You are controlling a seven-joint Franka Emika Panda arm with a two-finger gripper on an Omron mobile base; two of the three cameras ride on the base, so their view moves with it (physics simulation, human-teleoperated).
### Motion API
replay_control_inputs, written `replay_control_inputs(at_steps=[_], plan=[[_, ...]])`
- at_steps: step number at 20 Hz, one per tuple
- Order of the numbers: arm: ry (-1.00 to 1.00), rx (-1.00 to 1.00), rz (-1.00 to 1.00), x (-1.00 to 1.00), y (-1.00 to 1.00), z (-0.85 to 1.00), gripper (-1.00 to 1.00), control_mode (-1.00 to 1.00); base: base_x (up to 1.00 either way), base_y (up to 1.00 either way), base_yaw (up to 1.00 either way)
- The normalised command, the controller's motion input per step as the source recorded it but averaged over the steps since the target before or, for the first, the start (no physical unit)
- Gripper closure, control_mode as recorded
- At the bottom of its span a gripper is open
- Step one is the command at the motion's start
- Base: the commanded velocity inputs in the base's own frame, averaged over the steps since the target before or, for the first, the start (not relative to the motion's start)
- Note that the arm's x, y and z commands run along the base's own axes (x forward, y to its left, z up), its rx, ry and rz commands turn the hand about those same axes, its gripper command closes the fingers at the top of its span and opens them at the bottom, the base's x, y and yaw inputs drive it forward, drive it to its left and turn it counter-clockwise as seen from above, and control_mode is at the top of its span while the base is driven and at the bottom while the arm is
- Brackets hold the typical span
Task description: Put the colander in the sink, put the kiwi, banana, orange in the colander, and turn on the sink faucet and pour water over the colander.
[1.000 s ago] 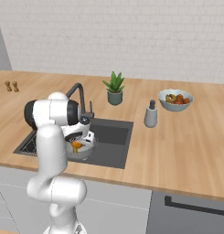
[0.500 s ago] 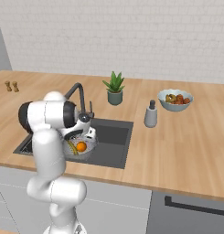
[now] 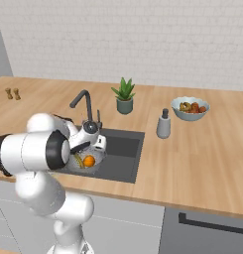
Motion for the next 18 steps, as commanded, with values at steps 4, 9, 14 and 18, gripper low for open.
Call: replay_control_inputs(at_steps=[4,9,14,18], plan=[[-0.15,0.00,-0.01,-1.00,-0.23,1.00,-1.00,-1.00,0.00,0.00,0.00],[-0.06,0.00,-0.04,-0.87,0.04,1.00,-1.00,-1.00,0.00,0.00,0.00],[-0.01,0.00,-0.07,-0.67,0.12,1.00,-1.00,-1.00,0.00,0.00,0.00],[0.00,-0.02,-0.06,-1.00,0.28,0.92,-1.00,-1.00,0.00,0.00,0.00]])
